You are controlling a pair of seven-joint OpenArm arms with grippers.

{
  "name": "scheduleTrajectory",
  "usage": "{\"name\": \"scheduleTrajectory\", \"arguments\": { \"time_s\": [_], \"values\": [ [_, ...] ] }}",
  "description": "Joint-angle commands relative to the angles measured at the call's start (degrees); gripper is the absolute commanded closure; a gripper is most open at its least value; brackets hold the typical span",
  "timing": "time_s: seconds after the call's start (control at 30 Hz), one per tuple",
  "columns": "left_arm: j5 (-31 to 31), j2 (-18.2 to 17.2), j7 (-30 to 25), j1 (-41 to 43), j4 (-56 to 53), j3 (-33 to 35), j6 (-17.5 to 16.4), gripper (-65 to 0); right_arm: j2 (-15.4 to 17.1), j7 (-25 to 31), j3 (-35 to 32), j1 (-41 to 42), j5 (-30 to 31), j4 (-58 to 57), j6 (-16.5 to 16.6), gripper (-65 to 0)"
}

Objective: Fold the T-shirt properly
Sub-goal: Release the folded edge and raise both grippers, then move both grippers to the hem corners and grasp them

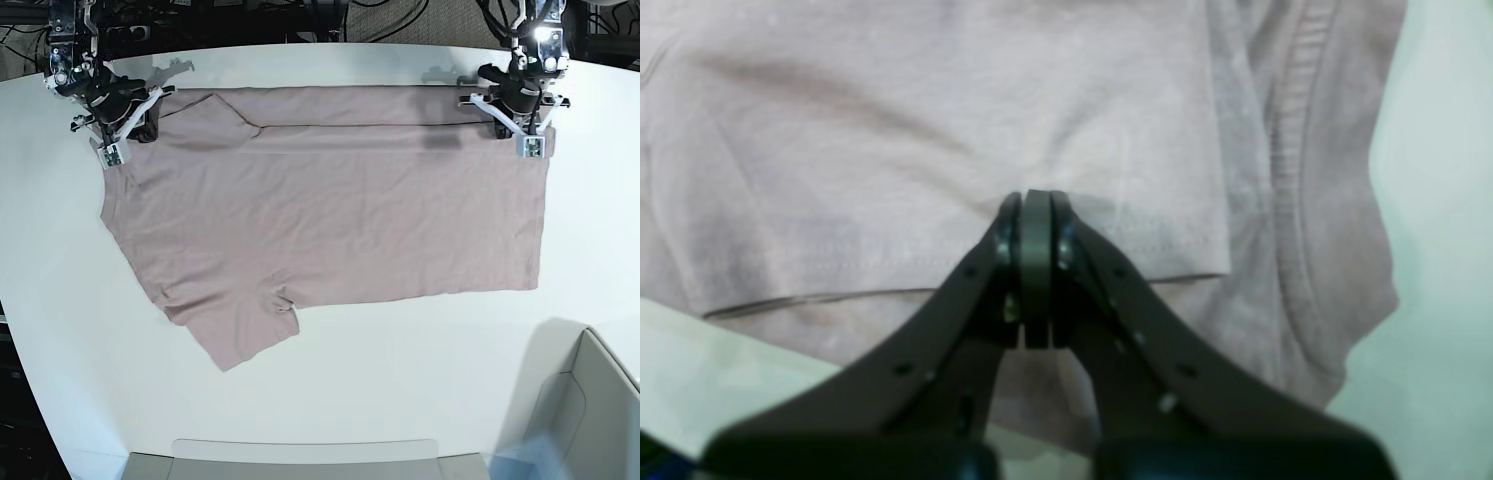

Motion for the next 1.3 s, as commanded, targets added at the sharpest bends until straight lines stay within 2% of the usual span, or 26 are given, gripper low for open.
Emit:
{"name": "scheduleTrajectory", "arguments": {
  "time_s": [0.0, 0.1, 0.23, 0.53, 0.73, 0.9, 1.07, 1.2, 1.27],
  "values": [
    [0.8, 0.3, 14.1, 3.1, -1.8, 0.5, 0.2, 0.0, 0.4, -8.1, 0.4, -2.1, -3.4, -0.6, -0.3, 0.0],
    [0.8, 0.3, 14.7, 3.8, 0.1, -0.2, 0.2, 0.0, 0.3, -8.1, 0.8, -3.3, -3.4, 0.6, -0.3, 0.0],
    [0.8, 0.5, 18.4, 5.4, 4.1, -4.4, 0.2, 0.0, 0.4, -10.1, 0.8, -4.1, -3.4, 2.8, -0.3, 0.0],
    [0.8, 0.5, 18.9, 3.9, 9.2, -6.1, 0.2, 0.0, -0.7, -11.2, 1.4, -2.4, -3.4, 7.0, -0.3, 0.0],
    [0.8, 0.4, 23.7, -0.9, 14.0, -6.5, 0.3, 0.0, -3.5, -11.3, 8.8, -1.6, -3.4, 11.9, -0.3, 0.0],
    [0.8, 0.4, 27.2, -4.2, 17.1, -6.5, 0.3, 0.0, -3.8, -11.0, 13.5, 0.5, -3.4, 15.8, -0.3, 0.0],
    [0.8, 0.4, 28.1, -7.3, 17.9, -6.5, 0.4, 0.0, -3.3, -11.3, 11.8, 10.5, -3.4, 14.6, -0.3, 0.0],
    [0.8, 0.7, 28.1, -9.1, 17.9, -6.4, 0.4, 0.0, -2.5, -11.3, 3.7, 24.8, -3.7, 4.5, -0.3, 0.0],
    [0.8, 0.7, 28.1, -9.7, 17.9, -6.3, 0.4, 0.0, -1.6, -11.0, -2.1, 31.7, -3.7, -4.1, -0.3, 0.0]
  ]
}}
